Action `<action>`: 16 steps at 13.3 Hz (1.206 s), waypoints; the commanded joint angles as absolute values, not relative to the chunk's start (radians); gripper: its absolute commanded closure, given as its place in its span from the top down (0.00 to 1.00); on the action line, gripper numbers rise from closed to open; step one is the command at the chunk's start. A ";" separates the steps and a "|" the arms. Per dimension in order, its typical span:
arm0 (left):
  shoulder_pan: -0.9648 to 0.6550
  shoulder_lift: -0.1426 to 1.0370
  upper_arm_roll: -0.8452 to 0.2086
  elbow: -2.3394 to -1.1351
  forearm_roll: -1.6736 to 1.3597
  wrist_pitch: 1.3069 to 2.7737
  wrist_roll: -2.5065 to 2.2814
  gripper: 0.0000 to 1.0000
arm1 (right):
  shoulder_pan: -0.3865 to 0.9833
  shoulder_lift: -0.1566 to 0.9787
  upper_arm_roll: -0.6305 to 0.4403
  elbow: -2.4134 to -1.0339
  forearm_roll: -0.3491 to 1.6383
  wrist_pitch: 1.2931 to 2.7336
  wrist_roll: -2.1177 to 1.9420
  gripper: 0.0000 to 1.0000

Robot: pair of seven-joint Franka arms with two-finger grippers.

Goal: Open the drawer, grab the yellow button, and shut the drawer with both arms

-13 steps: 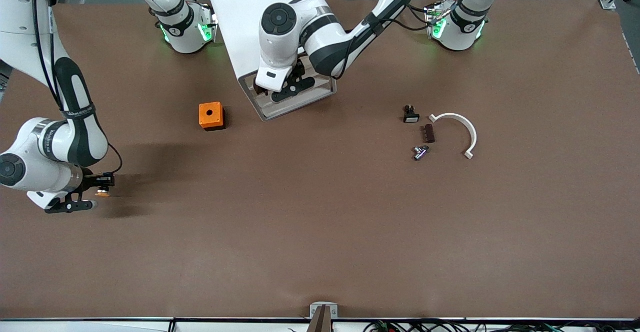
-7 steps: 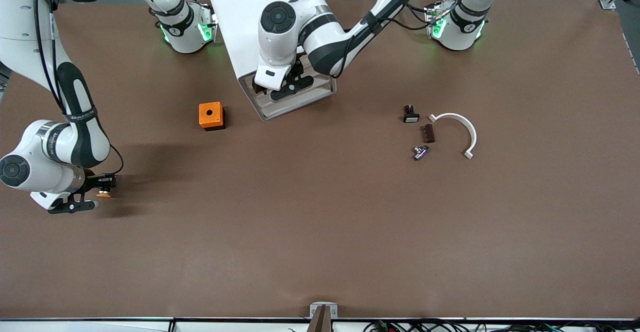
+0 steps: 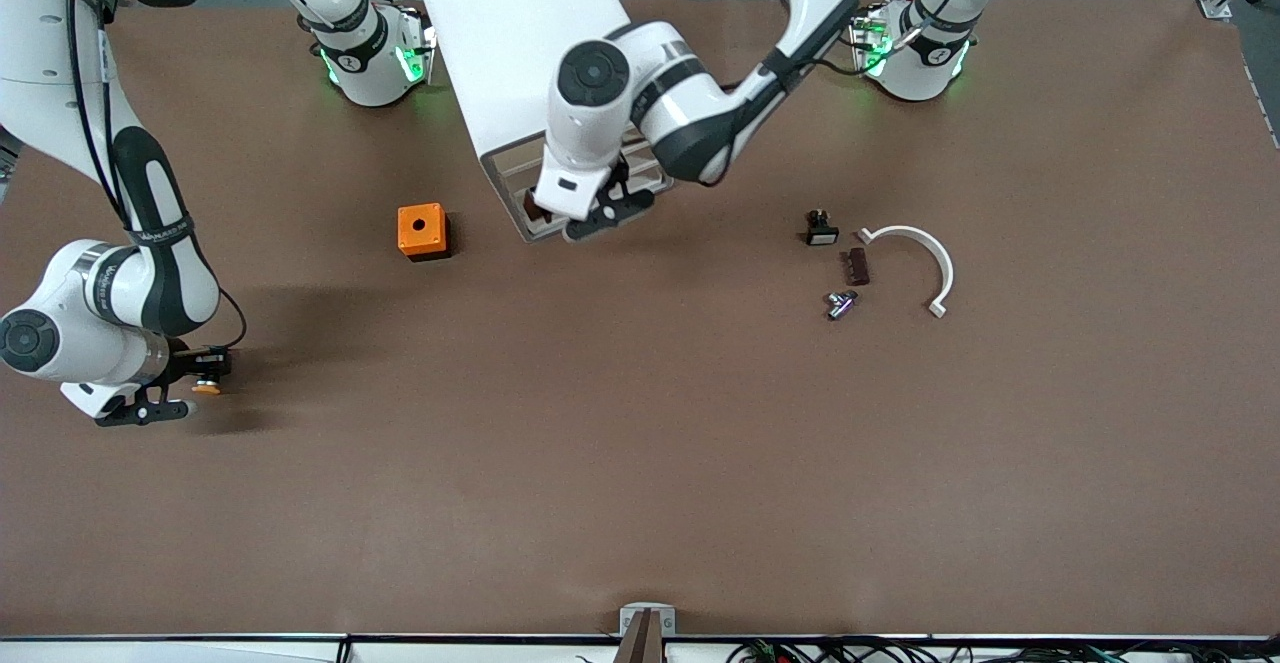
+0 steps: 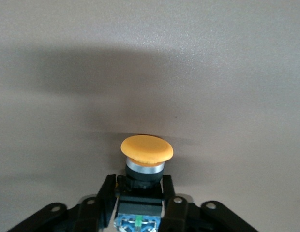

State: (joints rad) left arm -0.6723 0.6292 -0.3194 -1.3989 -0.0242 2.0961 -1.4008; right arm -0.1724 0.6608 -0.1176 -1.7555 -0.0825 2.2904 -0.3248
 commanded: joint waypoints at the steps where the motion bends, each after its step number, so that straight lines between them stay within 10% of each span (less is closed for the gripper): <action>1: -0.576 0.572 -0.318 -1.422 -0.012 2.088 -1.277 1.00 | -0.195 0.657 -0.097 -1.752 -0.095 2.289 -0.331 1.00; 16: -0.125 0.402 -0.325 -1.422 0.086 1.812 -0.606 1.00 | -0.124 0.361 -0.089 -1.744 -0.063 1.955 -0.184 1.00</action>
